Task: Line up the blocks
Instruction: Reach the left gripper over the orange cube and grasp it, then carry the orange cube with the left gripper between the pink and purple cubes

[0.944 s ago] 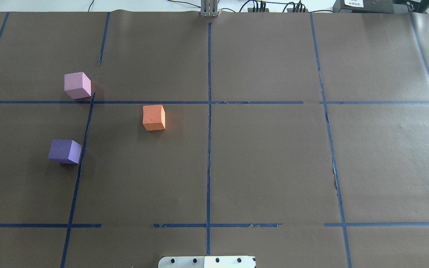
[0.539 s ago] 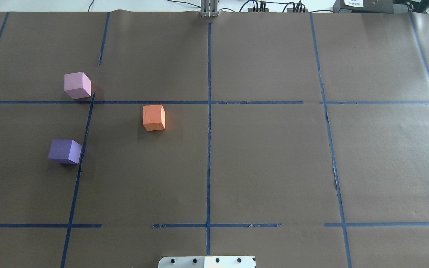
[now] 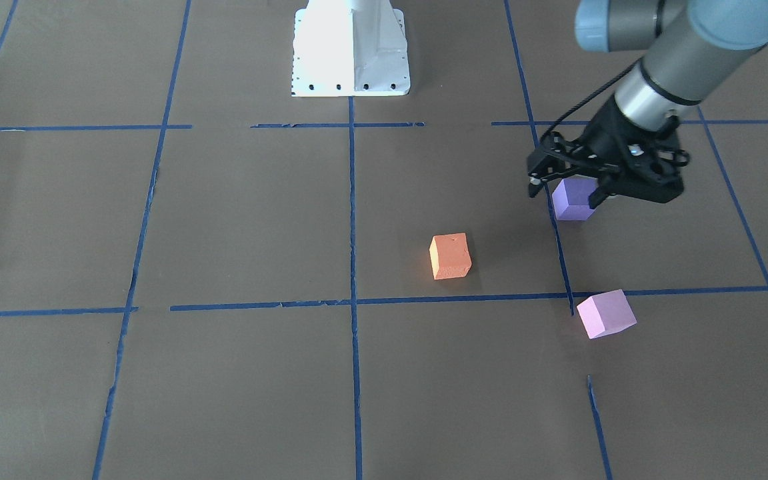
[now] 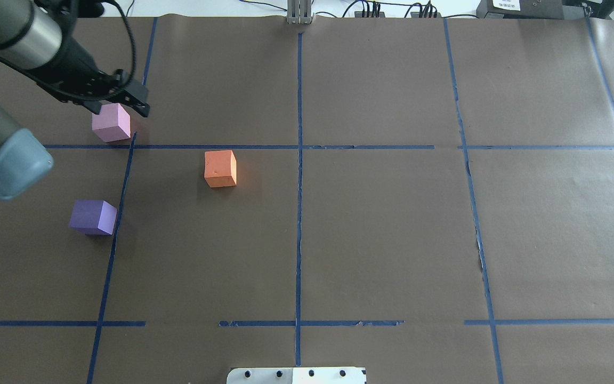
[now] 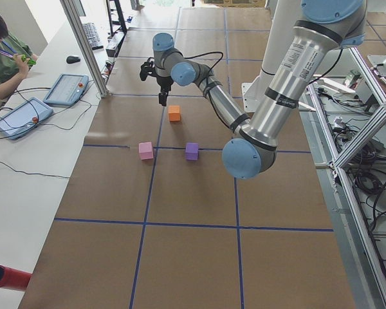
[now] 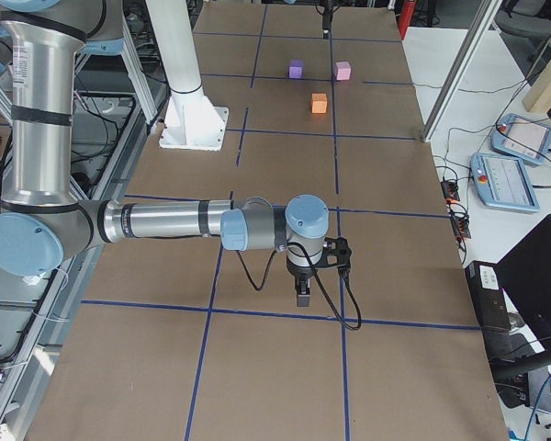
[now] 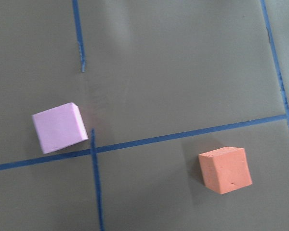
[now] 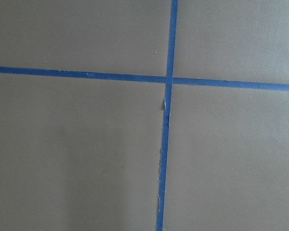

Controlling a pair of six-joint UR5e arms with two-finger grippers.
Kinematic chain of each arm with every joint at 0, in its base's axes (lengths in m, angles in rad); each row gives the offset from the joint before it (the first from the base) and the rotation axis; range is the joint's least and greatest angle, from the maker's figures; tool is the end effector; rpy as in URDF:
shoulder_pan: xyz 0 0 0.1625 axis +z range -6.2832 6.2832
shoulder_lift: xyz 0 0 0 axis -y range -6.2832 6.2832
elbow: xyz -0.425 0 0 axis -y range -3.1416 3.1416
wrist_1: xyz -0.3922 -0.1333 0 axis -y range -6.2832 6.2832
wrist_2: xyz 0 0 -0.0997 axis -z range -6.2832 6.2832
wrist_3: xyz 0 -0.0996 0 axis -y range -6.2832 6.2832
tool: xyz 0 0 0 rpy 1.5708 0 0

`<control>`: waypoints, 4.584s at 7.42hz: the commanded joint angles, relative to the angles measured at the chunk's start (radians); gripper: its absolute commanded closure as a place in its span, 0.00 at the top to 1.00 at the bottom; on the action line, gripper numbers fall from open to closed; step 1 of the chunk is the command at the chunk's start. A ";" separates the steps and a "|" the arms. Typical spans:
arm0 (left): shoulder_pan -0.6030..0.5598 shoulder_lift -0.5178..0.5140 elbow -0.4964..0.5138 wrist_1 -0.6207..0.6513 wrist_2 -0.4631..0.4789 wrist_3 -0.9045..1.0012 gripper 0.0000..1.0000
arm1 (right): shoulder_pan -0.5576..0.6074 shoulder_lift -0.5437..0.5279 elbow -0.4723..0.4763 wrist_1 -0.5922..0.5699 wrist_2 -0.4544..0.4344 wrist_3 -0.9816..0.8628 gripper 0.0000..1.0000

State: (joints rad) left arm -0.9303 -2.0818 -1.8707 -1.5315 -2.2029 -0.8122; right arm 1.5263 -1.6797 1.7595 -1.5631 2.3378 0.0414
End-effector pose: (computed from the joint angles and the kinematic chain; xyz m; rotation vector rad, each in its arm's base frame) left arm 0.3022 -0.5300 0.2370 0.1583 0.9413 0.0853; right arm 0.0441 -0.4528 0.6164 0.0502 -0.7694 -0.0365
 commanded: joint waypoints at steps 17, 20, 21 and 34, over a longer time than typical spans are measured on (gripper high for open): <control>0.254 -0.175 0.466 -0.263 0.203 -0.361 0.20 | 0.000 0.000 0.000 0.000 0.000 0.000 1.00; 0.194 -0.159 0.247 -0.032 0.196 -0.315 0.00 | 0.000 0.000 0.000 0.000 0.000 0.000 1.00; 0.189 -0.135 0.169 0.085 0.196 -0.314 0.00 | 0.000 0.000 0.000 0.000 0.000 0.000 1.00; 0.048 0.243 0.260 -0.345 0.077 -0.110 0.00 | 0.000 0.000 0.000 0.000 0.000 0.000 1.00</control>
State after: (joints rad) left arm -0.8822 -1.8396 -1.6228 -1.8611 -2.1273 -0.9254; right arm 1.5263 -1.6797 1.7595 -1.5631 2.3385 0.0414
